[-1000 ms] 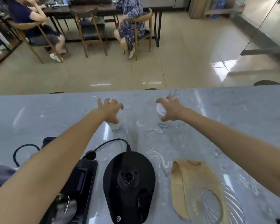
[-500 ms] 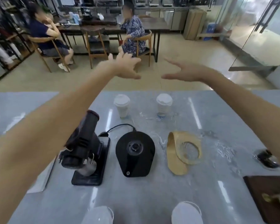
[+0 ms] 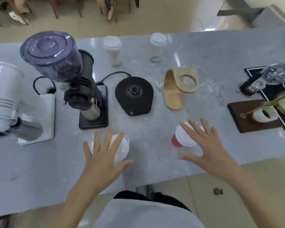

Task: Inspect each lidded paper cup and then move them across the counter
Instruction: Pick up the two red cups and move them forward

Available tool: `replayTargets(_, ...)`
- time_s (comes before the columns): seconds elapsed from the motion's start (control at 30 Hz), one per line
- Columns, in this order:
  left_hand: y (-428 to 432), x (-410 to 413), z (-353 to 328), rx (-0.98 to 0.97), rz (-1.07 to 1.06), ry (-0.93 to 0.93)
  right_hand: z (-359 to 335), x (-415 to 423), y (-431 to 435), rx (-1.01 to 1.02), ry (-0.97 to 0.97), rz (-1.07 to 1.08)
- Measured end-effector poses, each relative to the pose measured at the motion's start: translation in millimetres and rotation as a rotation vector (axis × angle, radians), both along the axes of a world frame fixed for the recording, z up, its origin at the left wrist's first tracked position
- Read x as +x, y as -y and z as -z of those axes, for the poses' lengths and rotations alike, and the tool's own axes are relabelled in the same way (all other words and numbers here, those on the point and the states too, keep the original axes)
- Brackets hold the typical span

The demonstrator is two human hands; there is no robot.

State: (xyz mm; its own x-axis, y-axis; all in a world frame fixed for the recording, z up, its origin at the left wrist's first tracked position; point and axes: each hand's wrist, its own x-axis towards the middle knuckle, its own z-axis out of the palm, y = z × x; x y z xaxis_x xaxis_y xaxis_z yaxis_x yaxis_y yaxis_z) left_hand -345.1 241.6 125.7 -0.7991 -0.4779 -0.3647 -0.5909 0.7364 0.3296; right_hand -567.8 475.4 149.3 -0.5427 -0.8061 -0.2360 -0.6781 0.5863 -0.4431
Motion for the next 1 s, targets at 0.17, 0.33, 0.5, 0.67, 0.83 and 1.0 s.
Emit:
replayTargets(0.17, 11, 12, 33, 0.095, 0.057, -0.044, 38, -8, -8, 0.216, -0.125, 0.060)
replayTargets(0.33, 16, 1, 50, 0.125, 0.117, -0.093, 61, -22, 7, 0.220, -0.004, 0.143)
replayTargets(0.5, 17, -8, 57, 0.028, 0.088, -0.115, 71, -35, 18, 0.207, -0.059, 0.144)
replayTargets(0.67, 18, -18, 57, 0.116, -0.021, -0.102, 69, -54, 28, 0.253, -0.029, 0.067)
replayTargets(0.83, 25, -46, 29, 0.146, -0.090, 0.011, 25, -95, 45, 0.369, 0.083, -0.161)
replayTargets(1.0, 46, -106, -66, 0.216, 0.090, 0.116, -101, -161, 71, 0.364, 0.222, -0.460)
